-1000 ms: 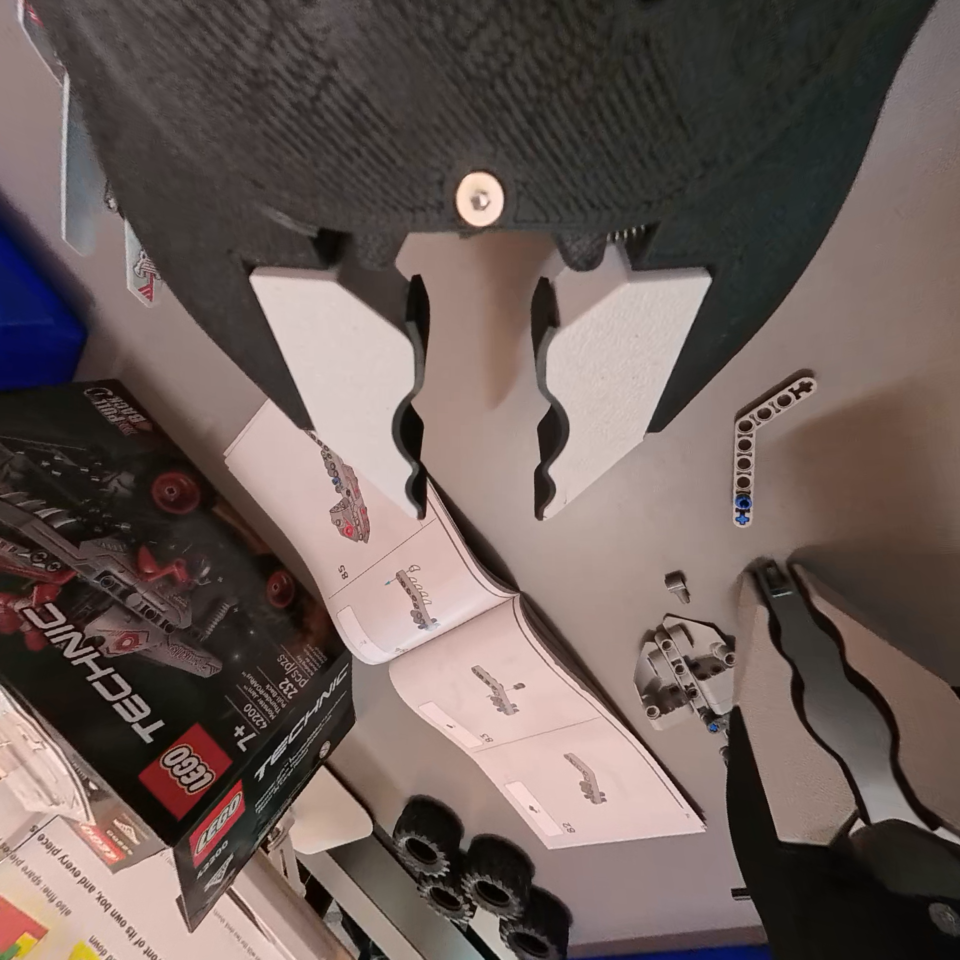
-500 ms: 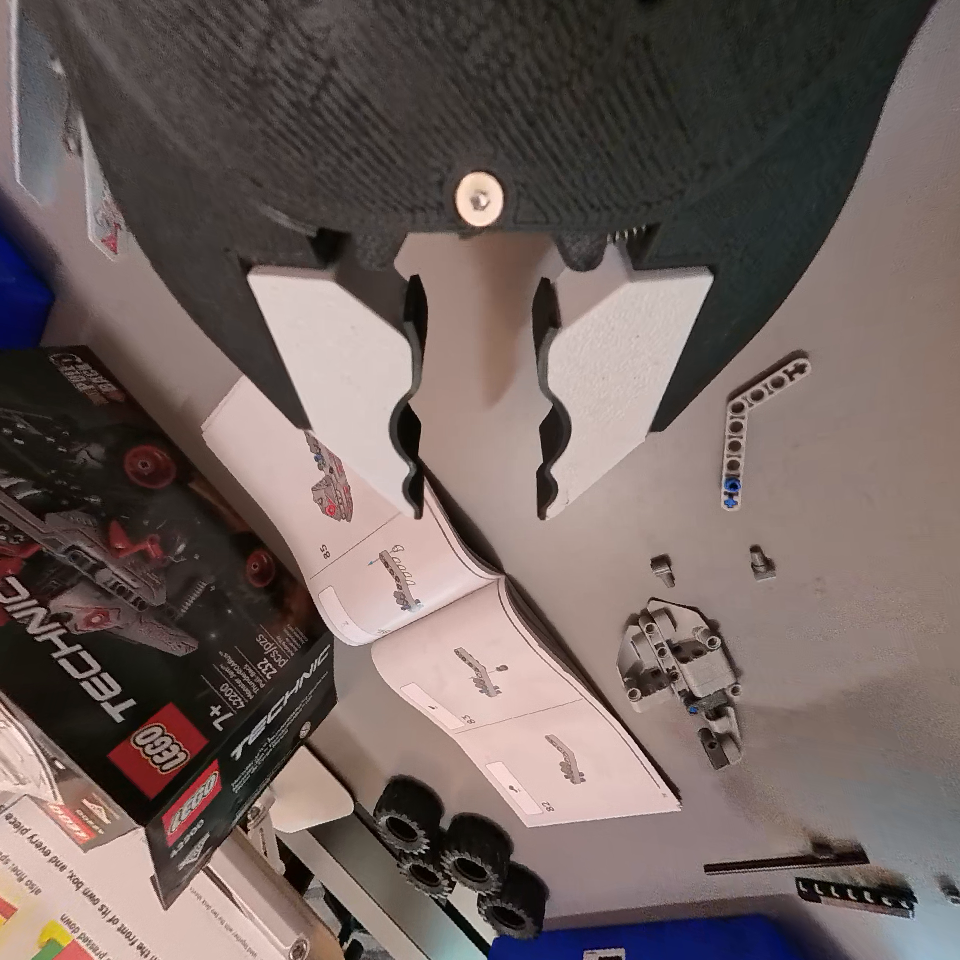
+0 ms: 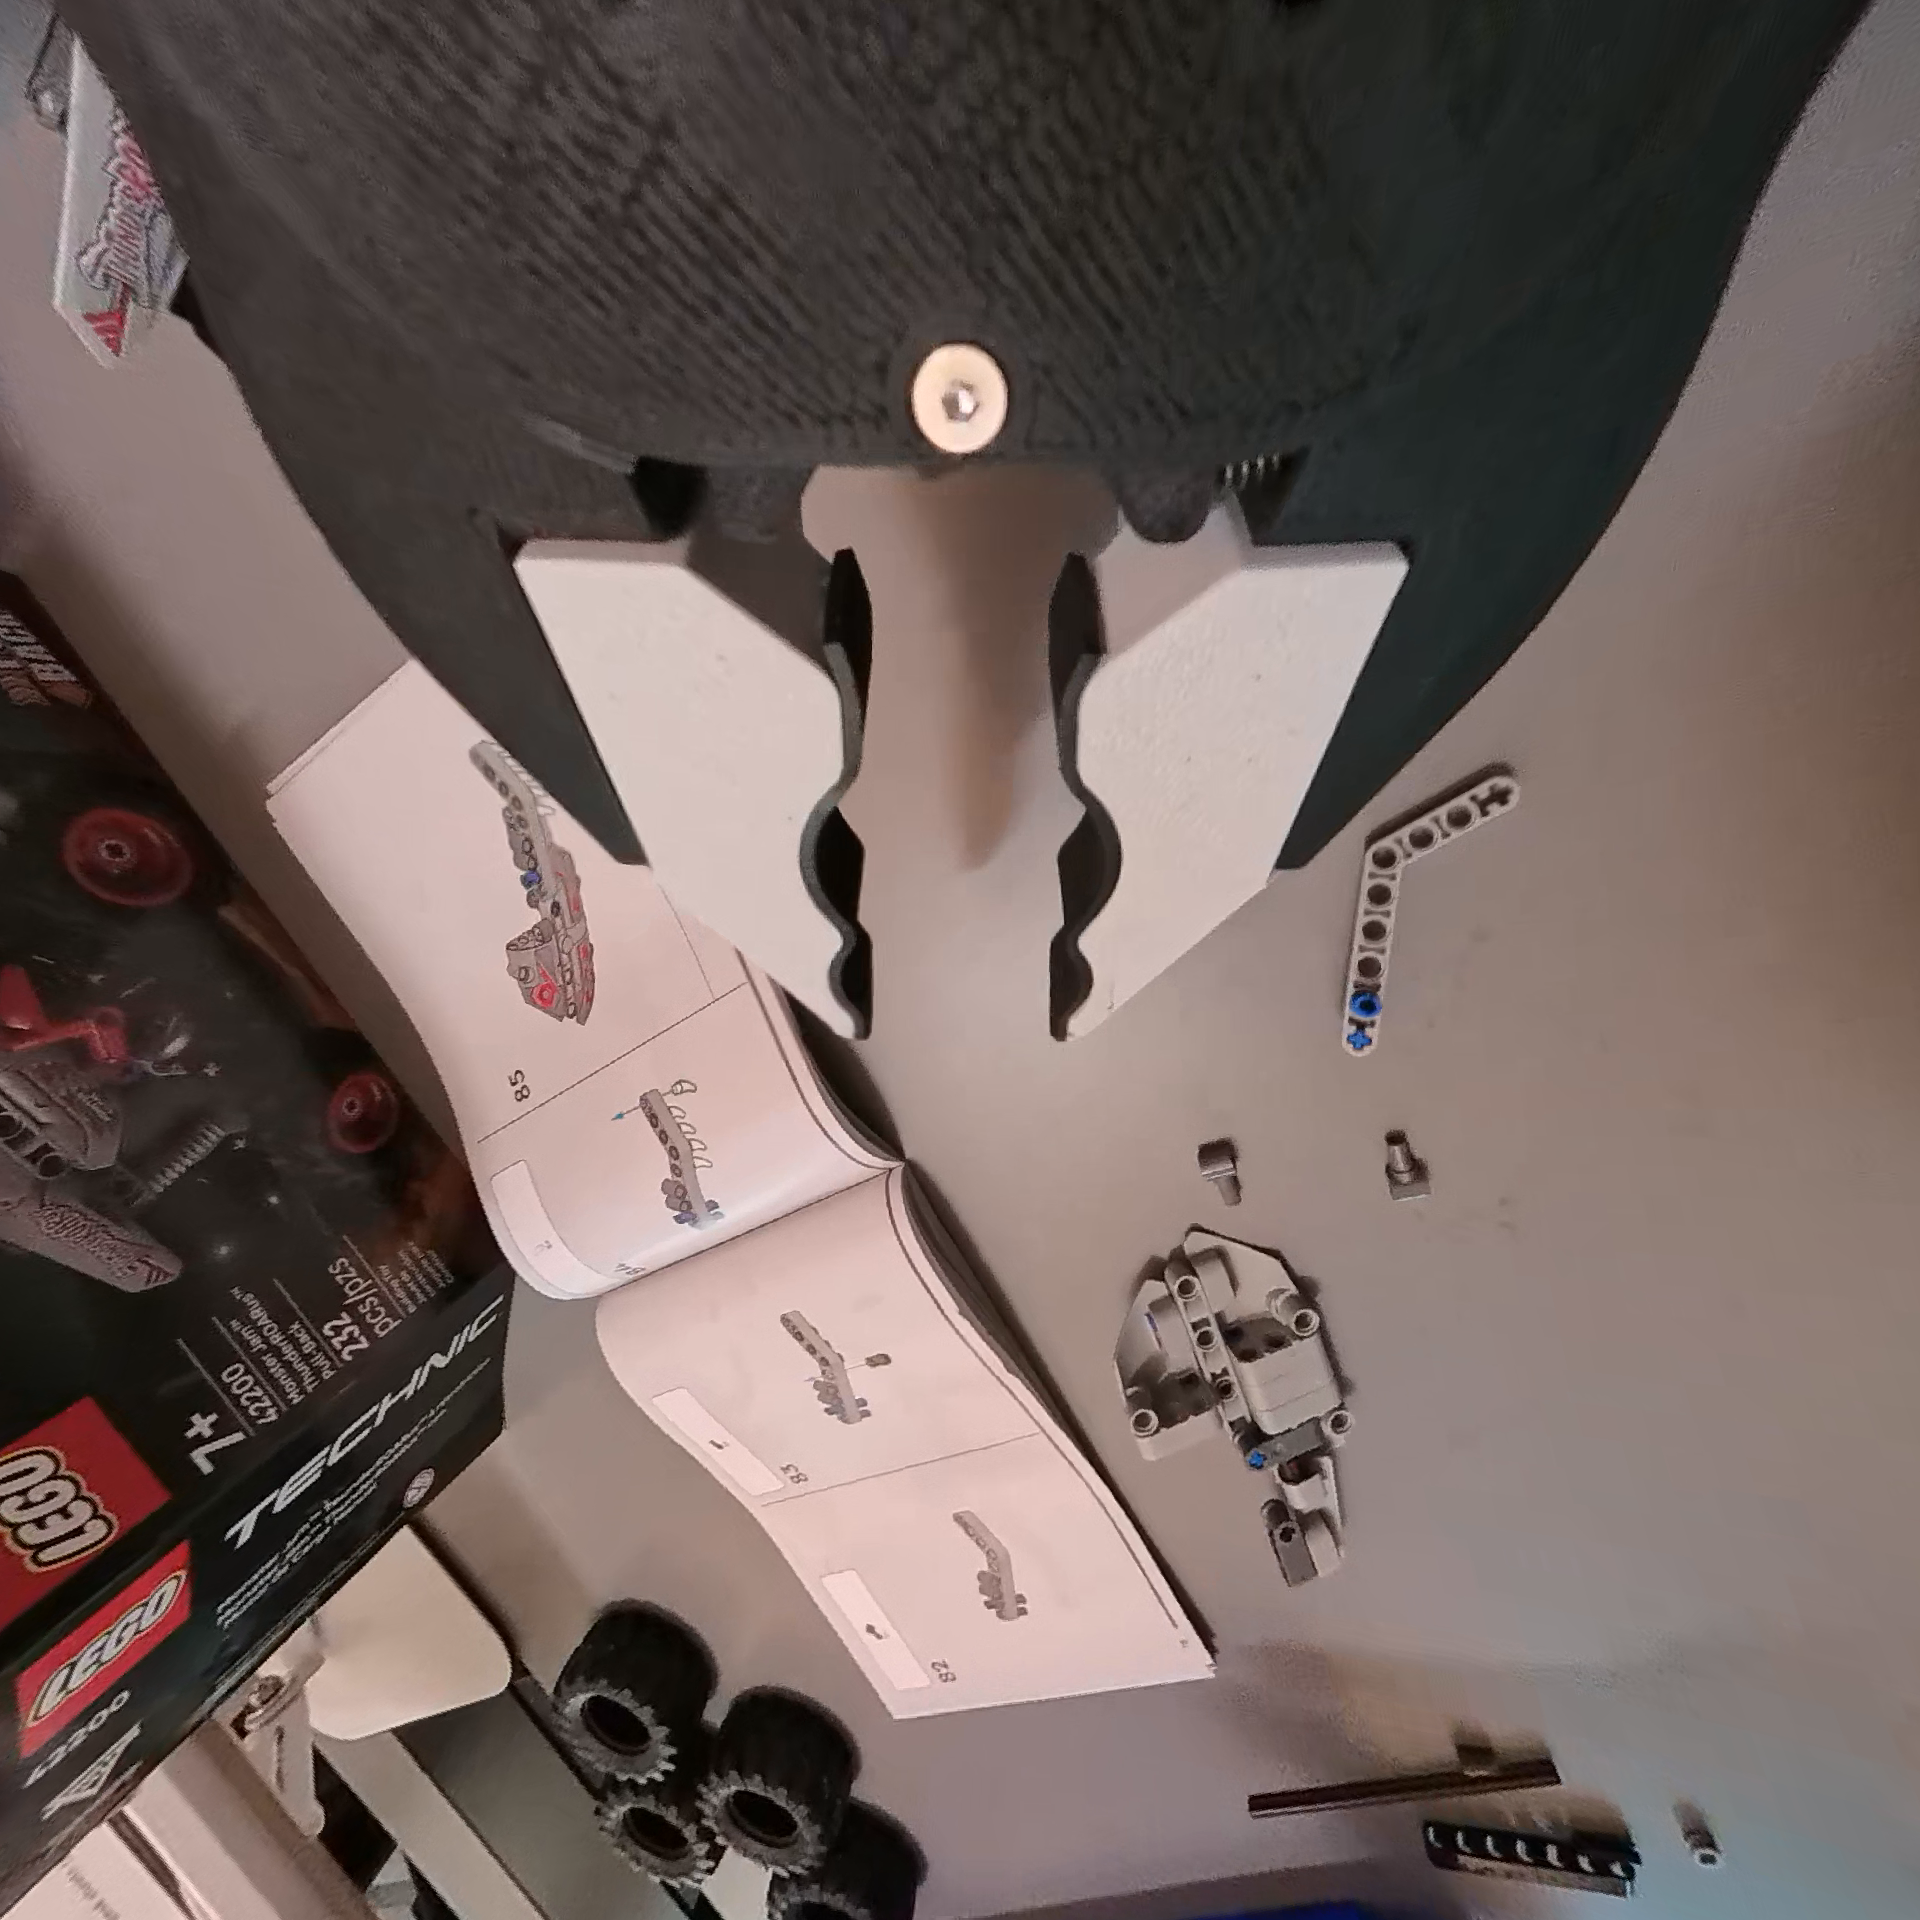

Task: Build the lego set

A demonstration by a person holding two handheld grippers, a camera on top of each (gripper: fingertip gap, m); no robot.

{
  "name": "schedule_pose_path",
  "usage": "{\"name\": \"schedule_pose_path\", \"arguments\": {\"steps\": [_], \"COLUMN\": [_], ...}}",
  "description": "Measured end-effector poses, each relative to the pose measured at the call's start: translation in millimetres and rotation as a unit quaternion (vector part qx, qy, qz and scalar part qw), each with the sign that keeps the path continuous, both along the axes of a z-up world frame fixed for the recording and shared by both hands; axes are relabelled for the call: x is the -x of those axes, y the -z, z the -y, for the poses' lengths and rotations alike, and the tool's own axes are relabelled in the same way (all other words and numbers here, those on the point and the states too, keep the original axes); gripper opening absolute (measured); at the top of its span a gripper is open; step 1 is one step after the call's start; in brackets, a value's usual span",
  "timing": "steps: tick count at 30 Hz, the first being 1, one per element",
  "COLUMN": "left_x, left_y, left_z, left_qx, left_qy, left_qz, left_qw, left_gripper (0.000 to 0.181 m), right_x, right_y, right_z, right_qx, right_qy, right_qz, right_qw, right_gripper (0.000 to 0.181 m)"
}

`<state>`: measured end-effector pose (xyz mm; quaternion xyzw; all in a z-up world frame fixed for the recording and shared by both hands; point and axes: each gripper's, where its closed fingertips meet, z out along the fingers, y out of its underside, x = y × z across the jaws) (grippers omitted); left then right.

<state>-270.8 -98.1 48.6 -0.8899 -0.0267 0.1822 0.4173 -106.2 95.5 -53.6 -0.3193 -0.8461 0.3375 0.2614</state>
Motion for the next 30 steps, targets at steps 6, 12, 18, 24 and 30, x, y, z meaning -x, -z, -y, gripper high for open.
{"name": "schedule_pose_path", "arguments": {"steps": [6, 12, 18, 24, 30], "left_x": [-13, -84, -163, -204, -195], "left_y": [4, 14, 86, 148, 162], "left_z": [-15, -54, -71, -81, -92], "left_qx": [0.022, -0.018, 0.126, 0.181, 0.156], "left_qy": [0.029, 0.172, 0.287, 0.257, 0.168], "left_qz": [-0.043, 0.037, 0.083, 0.108, 0.125], "left_qw": [0.998, 0.984, 0.946, 0.943, 0.965], "left_gripper": [0.008, 0.002, 0.02, 0.023, 0.02], "right_x": [-16, -35, -63, -69, -61], "right_y": [0, -2, 4, 27, 33], "right_z": [1, 7, 37, 57, 55], "right_qx": [0.004, 0.038, 0.102, 0.115, 0.096], "right_qy": [-0.016, -0.037, -0.065, -0.054, -0.054], "right_qz": [-0.001, 0.01, 0.079, 0.099, 0.083], "right_qw": [1.0, 0.999, 0.989, 0.987, 0.99], "right_gripper": [0.011, 0.002, 0.034, 0.037, 0.037]}}
